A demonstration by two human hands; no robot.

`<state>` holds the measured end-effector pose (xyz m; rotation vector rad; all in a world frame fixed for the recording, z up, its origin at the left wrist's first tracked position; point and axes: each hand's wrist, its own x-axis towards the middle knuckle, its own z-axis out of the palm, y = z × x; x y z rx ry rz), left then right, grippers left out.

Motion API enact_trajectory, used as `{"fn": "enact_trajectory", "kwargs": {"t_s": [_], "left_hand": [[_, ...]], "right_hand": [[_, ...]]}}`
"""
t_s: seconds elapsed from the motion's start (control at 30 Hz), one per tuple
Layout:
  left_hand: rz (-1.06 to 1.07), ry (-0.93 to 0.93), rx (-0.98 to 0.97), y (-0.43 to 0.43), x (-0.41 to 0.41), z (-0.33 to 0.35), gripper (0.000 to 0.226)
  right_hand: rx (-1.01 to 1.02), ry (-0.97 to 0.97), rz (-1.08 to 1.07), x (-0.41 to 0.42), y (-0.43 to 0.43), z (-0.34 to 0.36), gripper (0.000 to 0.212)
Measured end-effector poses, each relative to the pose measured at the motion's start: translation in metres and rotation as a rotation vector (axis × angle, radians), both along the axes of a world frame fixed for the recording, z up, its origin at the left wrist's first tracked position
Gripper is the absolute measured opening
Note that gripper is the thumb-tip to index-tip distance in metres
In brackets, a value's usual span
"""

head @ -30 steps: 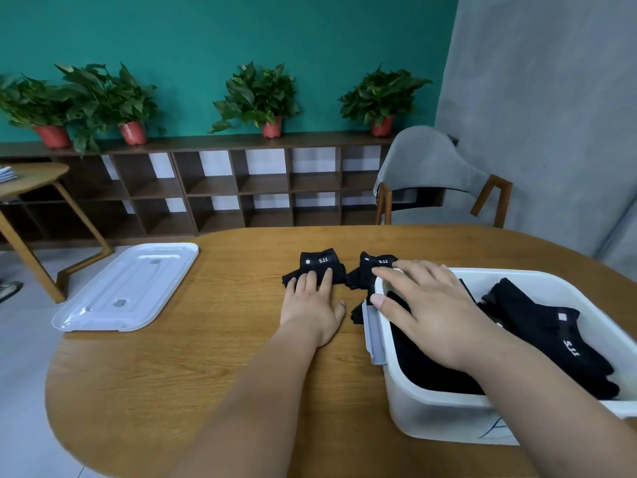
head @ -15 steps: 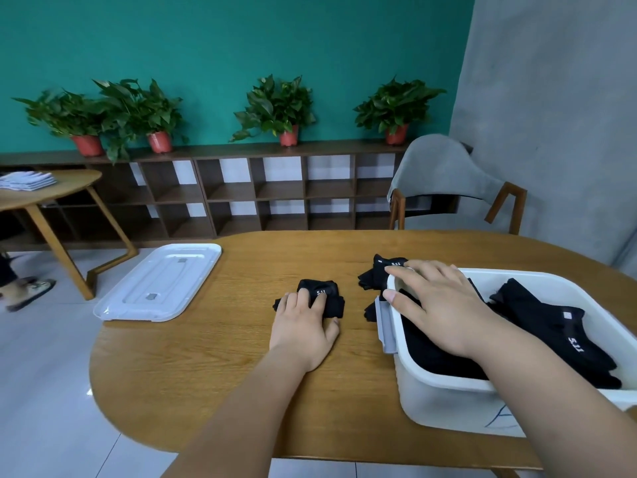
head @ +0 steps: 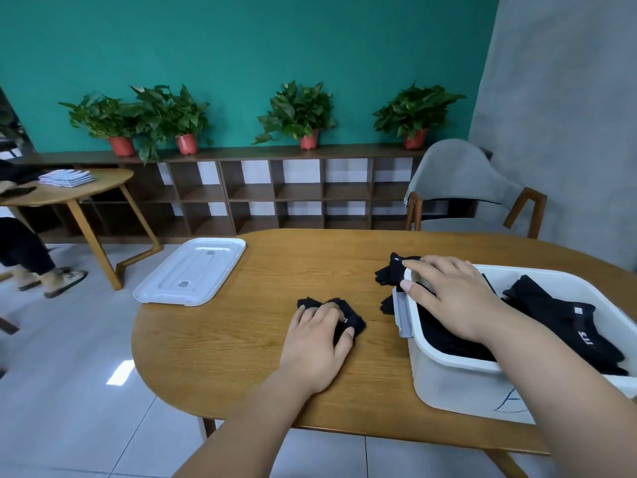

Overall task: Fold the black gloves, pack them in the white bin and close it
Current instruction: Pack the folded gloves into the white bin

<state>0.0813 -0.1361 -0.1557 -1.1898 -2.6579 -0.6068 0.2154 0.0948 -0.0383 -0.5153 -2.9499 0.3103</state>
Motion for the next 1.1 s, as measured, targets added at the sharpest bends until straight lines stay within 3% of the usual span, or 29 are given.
{"fn": "enact_trajectory", "kwargs": {"t_s": [0.1, 0.17, 0.37, 0.53, 0.63, 0.8, 1.0, 1.1], "left_hand": [[0.010, -0.072, 0.181, 0.003, 0.007, -0.004, 0.020], [0.003, -0.064, 0.248, 0.004, 0.008, -0.008, 0.015], [0.099, -0.084, 0.411, -0.004, 0.004, -0.011, 0.039], [0.310, -0.133, 0.209, -0.002, 0.003, -0.011, 0.069], [0.319, -0.130, 0.184, 0.000, 0.004, -0.010, 0.068], [0.265, -0.413, 0.411, -0.005, -0.005, 0.000, 0.070], [0.210, -0.489, 0.636, -0.009, 0.000, 0.034, 0.074], [0.135, -0.534, 0.775, -0.006, 0.010, 0.061, 0.073]], "right_hand": [[0.006, 0.004, -0.001, -0.001, 0.001, -0.002, 0.085], [0.009, 0.007, -0.005, -0.001, 0.002, -0.002, 0.083], [0.016, -0.002, -0.010, -0.002, 0.003, -0.003, 0.075], [0.012, 0.011, -0.008, -0.003, 0.002, -0.004, 0.071], [0.012, 0.015, -0.008, -0.003, 0.003, -0.005, 0.068], [0.007, 0.007, -0.015, -0.002, 0.001, -0.004, 0.065], [-0.047, 0.024, -0.009, 0.001, -0.002, 0.002, 0.063], [-0.130, 0.126, -0.004, 0.004, 0.001, 0.009, 0.067]]}}
